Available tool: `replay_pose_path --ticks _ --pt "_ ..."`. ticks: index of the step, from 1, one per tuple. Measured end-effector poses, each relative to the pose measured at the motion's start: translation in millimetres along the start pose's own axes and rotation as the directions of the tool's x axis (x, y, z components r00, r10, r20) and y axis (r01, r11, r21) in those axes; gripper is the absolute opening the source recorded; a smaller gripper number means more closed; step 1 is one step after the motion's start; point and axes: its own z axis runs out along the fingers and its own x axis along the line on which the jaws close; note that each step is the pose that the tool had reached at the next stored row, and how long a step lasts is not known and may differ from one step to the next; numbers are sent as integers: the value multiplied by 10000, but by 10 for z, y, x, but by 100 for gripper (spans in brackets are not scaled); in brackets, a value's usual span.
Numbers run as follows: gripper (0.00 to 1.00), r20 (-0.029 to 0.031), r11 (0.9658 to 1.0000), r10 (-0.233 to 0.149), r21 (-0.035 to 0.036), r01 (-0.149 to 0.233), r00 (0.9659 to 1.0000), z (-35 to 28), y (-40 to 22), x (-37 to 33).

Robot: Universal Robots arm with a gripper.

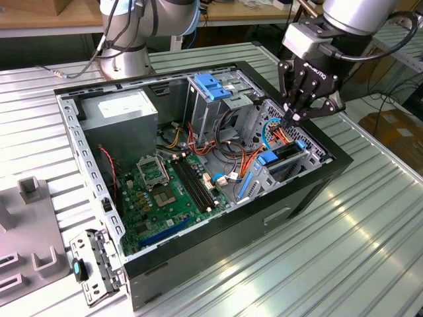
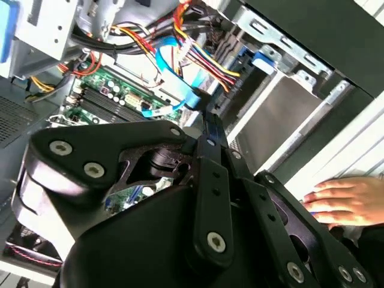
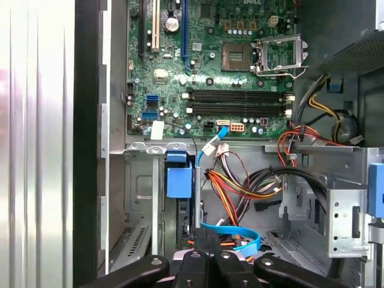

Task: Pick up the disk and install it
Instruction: 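Insert the second disk wire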

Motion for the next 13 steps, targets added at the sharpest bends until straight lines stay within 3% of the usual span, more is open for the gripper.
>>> replay_pose_path --ticks 2,3,7,9,11,12,13 --pt "11 -20 10000 1 -55 -1 10000 -7 -20 -128" --pt "11 -63 9999 1 -102 -2 10000 -9 -29 -168" --pt "11 -129 9998 2 -204 -5 9999 -109 -29 -195" --pt "11 -201 9997 1 -239 -6 9998 -119 -35 -212" --pt "11 -455 9997 4 -249 -16 9990 -116 -49 -230" --pt "11 -620 9997 6 -250 -21 9981 -106 -64 -252" --pt "11 -717 9997 5 -250 -23 9974 -96 -76 -267"
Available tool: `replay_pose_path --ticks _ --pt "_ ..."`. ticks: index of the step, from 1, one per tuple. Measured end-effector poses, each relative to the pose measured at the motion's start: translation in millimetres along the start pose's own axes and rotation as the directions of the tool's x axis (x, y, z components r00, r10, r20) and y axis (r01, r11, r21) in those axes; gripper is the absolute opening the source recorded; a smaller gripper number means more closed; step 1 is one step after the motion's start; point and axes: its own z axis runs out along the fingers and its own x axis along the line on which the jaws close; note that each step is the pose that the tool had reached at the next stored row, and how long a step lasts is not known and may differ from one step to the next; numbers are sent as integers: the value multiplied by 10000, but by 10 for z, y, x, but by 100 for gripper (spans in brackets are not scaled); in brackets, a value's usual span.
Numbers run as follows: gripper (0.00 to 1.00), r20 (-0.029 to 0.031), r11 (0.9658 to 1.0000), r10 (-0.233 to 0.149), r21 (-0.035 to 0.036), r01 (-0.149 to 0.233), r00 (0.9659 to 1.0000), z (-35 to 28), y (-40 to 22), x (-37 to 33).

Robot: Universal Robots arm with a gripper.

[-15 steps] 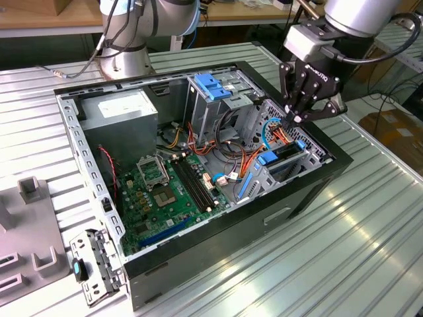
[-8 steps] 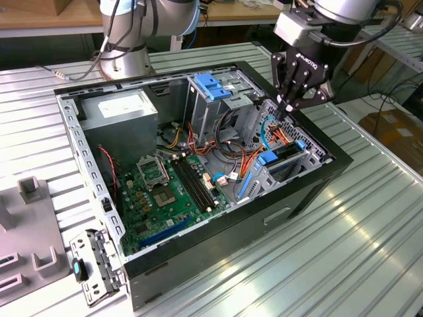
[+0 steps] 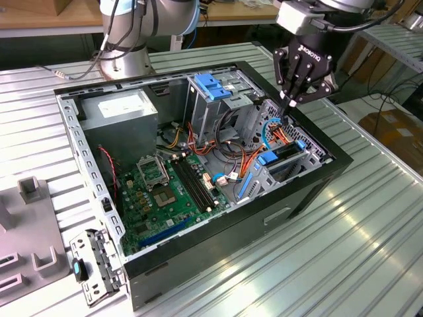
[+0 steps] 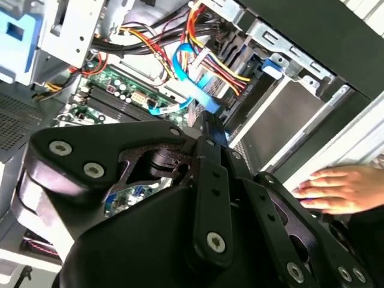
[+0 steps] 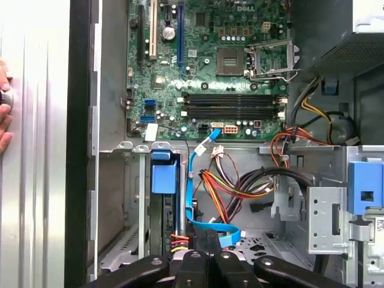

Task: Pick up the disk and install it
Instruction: 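Insert the second disk wire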

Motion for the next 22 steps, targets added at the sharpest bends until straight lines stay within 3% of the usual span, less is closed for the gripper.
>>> replay_pose_path --ticks 1,3,5,9,11,14,15,19,20,21,22 --pt "11 -78 10000 2 0 -2 10000 14 -11 -15" --pt "11 -288 10000 10 -2 -10 9996 44 -25 -30" --pt "24 -410 10000 13 -2 -13 9992 71 -28 -40" --pt "24 -556 10000 17 -3 -18 9985 138 -35 -64" --pt "24 -727 10000 23 -4 -23 9974 169 -43 -76" --pt "22 -913 10000 29 -4 -30 9958 197 -46 -81" --pt "16 -997 10000 31 -5 -31 9950 207 -47 -82" --pt "16 -1267 10000 38 -5 -39 9919 240 -49 -87" --pt "17 -1351 10000 41 -6 -42 9908 251 -49 -88" --pt "23 -1389 10000 42 -6 -43 9903 257 -49 -89" --pt "29 -1495 10000 45 -6 -47 9888 280 -50 -91"
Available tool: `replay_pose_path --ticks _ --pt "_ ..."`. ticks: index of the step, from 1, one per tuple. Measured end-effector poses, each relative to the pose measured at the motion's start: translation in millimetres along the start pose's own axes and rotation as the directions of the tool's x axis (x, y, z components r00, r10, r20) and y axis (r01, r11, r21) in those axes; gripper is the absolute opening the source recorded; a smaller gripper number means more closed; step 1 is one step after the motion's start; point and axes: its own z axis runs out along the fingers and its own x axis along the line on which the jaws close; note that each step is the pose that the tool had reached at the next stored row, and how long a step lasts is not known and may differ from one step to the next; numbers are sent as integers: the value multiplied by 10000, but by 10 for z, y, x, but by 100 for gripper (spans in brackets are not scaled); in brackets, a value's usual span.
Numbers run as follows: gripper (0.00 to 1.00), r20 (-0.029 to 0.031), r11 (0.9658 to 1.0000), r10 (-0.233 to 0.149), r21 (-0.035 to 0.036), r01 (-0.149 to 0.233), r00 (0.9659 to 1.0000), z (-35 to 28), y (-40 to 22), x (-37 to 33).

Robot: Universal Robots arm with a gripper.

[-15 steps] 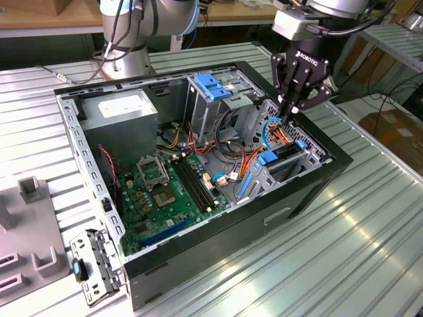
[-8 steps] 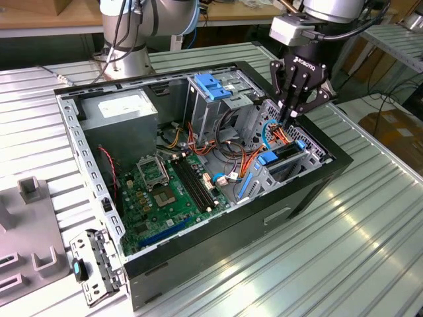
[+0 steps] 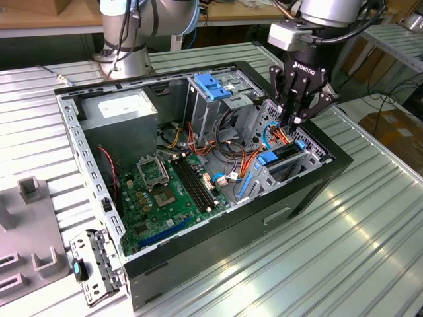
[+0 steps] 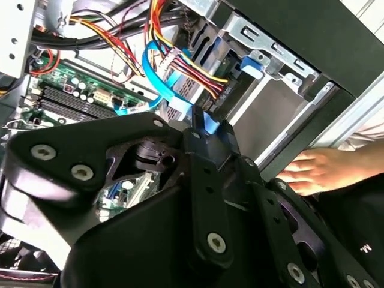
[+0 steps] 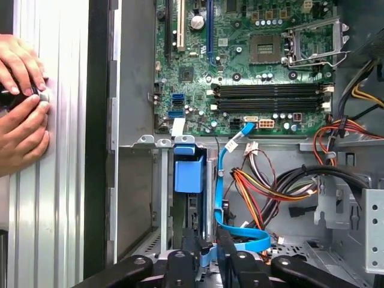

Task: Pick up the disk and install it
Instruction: 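Insert the second disk wire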

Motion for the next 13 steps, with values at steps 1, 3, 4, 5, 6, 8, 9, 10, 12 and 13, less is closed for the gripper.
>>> replay_pose_path --ticks 1,3,4,5,6,8,9,10,12,13 --pt "29 -50 10000 2 0 -2 10000 14 0 -3" --pt "28 -56 10000 2 0 -2 10000 22 -1 -5" --pt "21 -56 10000 2 0 -2 10000 27 -1 -4" --pt "16 -55 10000 2 0 -2 10000 30 -1 -2" --pt "16 -55 10000 2 0 -2 10000 32 -1 -1" --pt "16 -54 10000 2 0 -2 10000 36 -1 3" --pt "16 -57 10000 3 0 -3 10000 40 -1 9" --pt "16 -51 10000 2 0 -2 10000 44 -1 15" --pt "16 50 10000 -1 4 1 10000 55 0 32" --pt "16 164 10000 -5 10 5 9999 59 0 40"
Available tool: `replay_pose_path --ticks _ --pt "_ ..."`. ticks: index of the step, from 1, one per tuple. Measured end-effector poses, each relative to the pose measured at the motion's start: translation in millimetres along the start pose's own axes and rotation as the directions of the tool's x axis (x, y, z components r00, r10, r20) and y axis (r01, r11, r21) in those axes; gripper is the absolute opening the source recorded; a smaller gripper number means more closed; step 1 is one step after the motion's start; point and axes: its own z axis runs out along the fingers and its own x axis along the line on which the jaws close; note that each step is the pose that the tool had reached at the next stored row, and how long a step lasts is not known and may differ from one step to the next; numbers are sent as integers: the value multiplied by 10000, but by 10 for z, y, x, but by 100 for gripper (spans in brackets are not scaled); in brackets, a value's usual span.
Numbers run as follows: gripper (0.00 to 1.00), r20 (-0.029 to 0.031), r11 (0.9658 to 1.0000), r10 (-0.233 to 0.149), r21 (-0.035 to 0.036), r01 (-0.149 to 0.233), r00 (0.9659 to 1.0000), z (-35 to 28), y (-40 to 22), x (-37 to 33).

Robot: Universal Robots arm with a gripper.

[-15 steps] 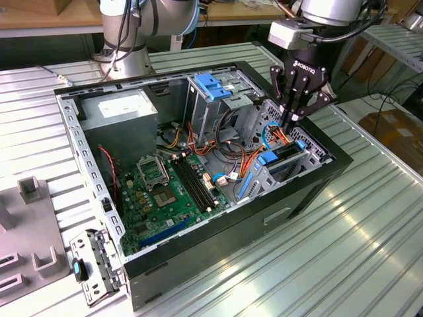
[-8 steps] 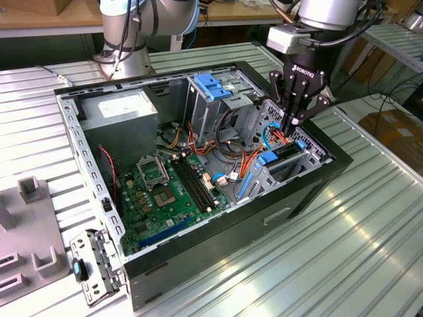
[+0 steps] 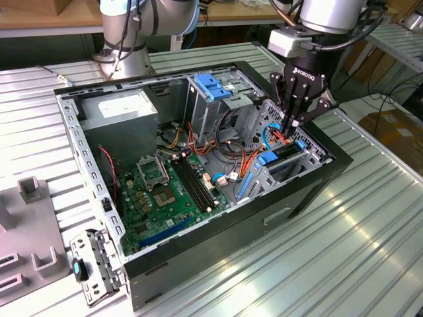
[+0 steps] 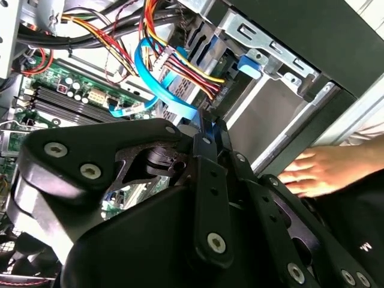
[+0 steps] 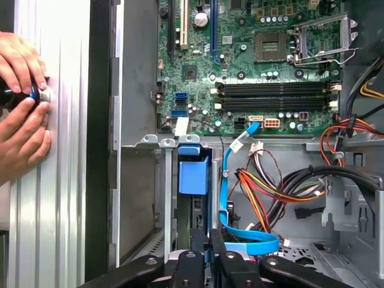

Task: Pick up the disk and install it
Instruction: 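Insert the second disk wire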

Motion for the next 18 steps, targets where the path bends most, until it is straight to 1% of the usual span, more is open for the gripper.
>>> replay_pose_path --ticks 1,2,3,4,8,16,18 --pt "16 108 10000 -3 4 3 9999 2 1 6" --pt "16 232 10000 -6 7 6 9997 4 1 14" --pt "16 293 10000 -8 7 8 9996 6 2 18" --pt "16 304 10000 -8 7 8 9995 6 2 18" --pt "16 315 10000 -8 7 8 9995 6 2 19" --pt "16 320 10000 -15 8 15 9995 7 12 20" --pt "16 343 10000 -18 13 18 9994 7 18 21"
